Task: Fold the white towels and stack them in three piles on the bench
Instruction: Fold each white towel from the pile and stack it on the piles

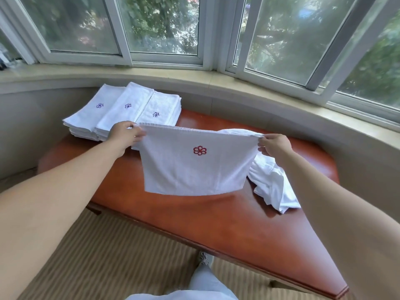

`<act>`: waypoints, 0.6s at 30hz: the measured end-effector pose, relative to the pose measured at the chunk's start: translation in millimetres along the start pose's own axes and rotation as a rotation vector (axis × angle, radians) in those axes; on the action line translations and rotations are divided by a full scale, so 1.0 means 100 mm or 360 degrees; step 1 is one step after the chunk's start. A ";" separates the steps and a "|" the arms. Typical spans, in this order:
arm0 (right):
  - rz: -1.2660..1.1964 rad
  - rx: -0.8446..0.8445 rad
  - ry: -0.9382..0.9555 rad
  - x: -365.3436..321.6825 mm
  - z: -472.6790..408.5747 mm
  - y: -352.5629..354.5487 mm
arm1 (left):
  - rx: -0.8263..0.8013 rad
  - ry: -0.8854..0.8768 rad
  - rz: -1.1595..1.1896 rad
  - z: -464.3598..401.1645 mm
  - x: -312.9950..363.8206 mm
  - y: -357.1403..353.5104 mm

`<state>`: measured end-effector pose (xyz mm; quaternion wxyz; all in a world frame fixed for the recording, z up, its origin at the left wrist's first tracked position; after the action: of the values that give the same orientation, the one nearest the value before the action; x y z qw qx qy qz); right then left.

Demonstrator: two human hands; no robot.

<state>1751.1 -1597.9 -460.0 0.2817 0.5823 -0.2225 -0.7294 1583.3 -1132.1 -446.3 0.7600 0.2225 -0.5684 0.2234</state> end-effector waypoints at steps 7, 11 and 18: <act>-0.0118 0.0213 0.0105 -0.05 -0.17 -0.03 | 0.0012 0.0004 0.0196 -0.19 0.00 -0.08; 0.0041 0.0257 0.0178 0.02 -0.08 -0.03 | -0.0048 0.0008 0.0137 -0.11 -0.16 -0.04; 0.0605 -0.0097 0.0023 1.17 0.60 -0.67 | -0.0300 0.0371 -0.0502 0.49 -1.55 0.18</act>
<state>1663.1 -1626.7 -575.3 0.4335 0.5261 -0.3044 -0.6653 1495.8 -1159.6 -581.3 0.8635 0.2092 -0.4532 0.0719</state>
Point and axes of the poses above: each hand's wrist, its own z-axis away from the middle knuckle, its own y-axis out of the back of the hand, x = y × z, the point moved 6 cm from there along -z, towards the middle knuckle, and after that the axes turned 14 degrees about z, right-handed, at the moved point
